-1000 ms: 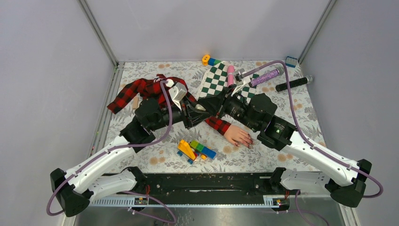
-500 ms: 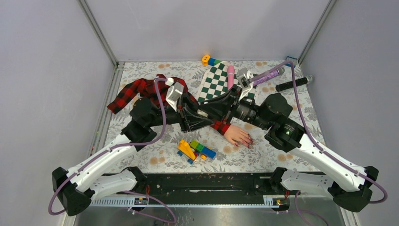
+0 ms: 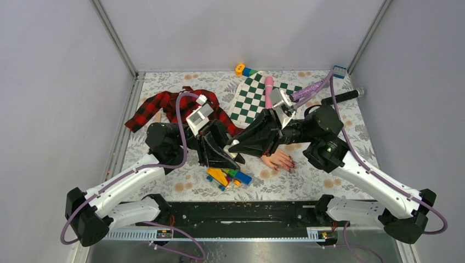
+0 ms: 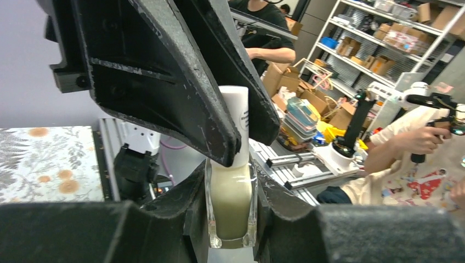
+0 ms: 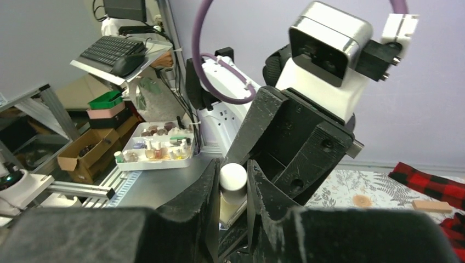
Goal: Paint the nails
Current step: Unscrew the nail polish bottle.
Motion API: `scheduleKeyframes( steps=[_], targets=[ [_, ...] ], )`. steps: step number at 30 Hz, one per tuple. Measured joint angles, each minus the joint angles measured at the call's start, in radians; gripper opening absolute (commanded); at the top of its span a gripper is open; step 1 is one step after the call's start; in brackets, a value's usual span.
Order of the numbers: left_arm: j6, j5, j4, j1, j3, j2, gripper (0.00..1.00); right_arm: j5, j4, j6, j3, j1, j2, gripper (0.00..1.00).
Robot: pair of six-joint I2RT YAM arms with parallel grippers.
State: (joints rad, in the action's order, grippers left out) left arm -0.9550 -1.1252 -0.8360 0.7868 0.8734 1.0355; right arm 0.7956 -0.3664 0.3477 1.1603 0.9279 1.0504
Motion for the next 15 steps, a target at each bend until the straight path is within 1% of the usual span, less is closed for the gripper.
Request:
scheduleKeyframes(
  steps=[2, 3, 6, 7, 8, 10, 12, 13, 14, 15],
  targets=[
    [-0.042, -0.016, -0.044, 0.001, 0.0, 0.01, 0.0, 0.026, -0.011, 0.0, 0.003, -0.001, 0.005, 0.0],
    [-0.055, -0.02, -0.059, 0.002, 0.0, 0.014, 0.0, 0.031, -0.013, -0.001, 0.003, -0.001, 0.005, 0.08],
    [-0.061, -0.021, -0.068, 0.003, -0.001, 0.018, 0.0, 0.022, -0.011, 0.001, 0.003, -0.002, 0.003, 0.75],
    [-0.043, -0.015, -0.056, 0.002, -0.001, 0.016, 0.0, 0.019, -0.002, 0.013, 0.003, -0.002, -0.003, 0.91],
    [-0.022, -0.003, -0.036, -0.004, -0.001, 0.012, 0.0, 0.013, 0.006, 0.026, 0.0, -0.003, -0.014, 0.98],
    [0.056, 0.034, 0.053, -0.016, -0.001, -0.01, 0.0, -0.039, 0.025, 0.026, -0.027, -0.003, -0.072, 0.99],
    [0.144, 0.076, 0.158, -0.021, -0.001, -0.039, 0.0, -0.126, 0.046, 0.021, -0.053, -0.005, -0.145, 1.0],
    [0.19, 0.101, 0.213, -0.021, -0.001, -0.056, 0.0, -0.2, 0.053, 0.019, -0.066, -0.005, -0.193, 1.0],
    [0.232, 0.123, 0.259, -0.02, -0.001, -0.072, 0.0, -0.215, 0.056, 0.019, -0.068, -0.005, -0.201, 1.0],
    [0.273, 0.148, 0.305, -0.02, -0.001, -0.088, 0.0, -0.265, 0.059, 0.019, -0.074, -0.005, -0.222, 0.99]
  ],
)
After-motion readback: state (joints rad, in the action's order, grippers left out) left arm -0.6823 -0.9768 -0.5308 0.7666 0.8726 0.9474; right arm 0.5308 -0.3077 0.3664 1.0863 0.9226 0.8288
